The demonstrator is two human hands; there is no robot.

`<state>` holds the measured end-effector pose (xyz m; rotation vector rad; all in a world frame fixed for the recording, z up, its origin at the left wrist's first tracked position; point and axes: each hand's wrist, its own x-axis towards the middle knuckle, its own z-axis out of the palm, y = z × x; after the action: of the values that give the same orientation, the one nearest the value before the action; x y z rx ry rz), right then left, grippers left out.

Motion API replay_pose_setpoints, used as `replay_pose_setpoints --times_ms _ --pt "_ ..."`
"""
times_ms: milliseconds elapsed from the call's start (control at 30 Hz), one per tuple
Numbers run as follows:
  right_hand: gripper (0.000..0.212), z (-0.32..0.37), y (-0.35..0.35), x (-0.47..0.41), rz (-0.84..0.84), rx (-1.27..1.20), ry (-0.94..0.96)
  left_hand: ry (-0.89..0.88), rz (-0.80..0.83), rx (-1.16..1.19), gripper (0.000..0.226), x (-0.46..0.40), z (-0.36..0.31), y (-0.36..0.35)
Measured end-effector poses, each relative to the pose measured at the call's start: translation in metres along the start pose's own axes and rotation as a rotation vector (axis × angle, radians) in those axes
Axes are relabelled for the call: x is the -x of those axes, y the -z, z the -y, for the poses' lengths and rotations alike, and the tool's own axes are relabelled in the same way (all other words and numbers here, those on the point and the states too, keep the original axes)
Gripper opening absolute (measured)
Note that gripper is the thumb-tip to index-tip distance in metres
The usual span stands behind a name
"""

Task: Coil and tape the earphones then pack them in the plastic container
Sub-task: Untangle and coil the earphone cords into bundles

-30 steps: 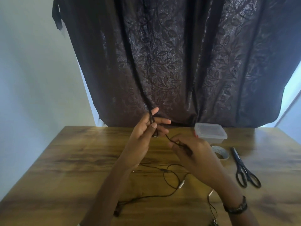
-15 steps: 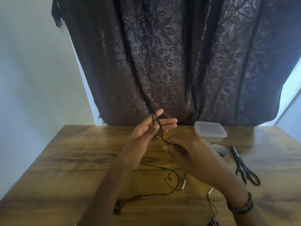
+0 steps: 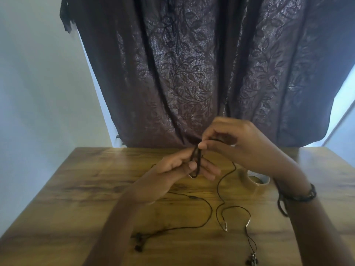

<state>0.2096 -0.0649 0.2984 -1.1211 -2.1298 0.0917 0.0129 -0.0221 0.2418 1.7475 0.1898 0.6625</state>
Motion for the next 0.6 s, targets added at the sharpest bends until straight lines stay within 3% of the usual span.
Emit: replay_pose_setpoints --times_ms 200,300,400,500,600 --pt "0.024 -0.012 -0.016 0.006 0.043 -0.499 -0.164 0.012 -0.051 0.250 0.034 0.002 -0.004 -0.002" --pt "0.026 -0.016 -0.028 0.012 -0.031 -0.646 -0.193 0.027 -0.030 0.277 0.028 0.002 -0.002 -0.003" --pt "0.019 -0.016 -0.032 0.013 -0.047 -0.688 -0.153 0.077 -0.040 0.286 0.031 0.002 0.001 0.000" --pt "0.016 -0.010 -0.026 0.009 0.043 -0.698 -0.088 0.163 -0.087 0.246 0.047 0.003 -0.002 0.006" --pt "0.019 -0.012 -0.017 0.003 0.090 -0.532 -0.033 0.224 -0.079 0.155 0.039 0.002 -0.008 0.010"
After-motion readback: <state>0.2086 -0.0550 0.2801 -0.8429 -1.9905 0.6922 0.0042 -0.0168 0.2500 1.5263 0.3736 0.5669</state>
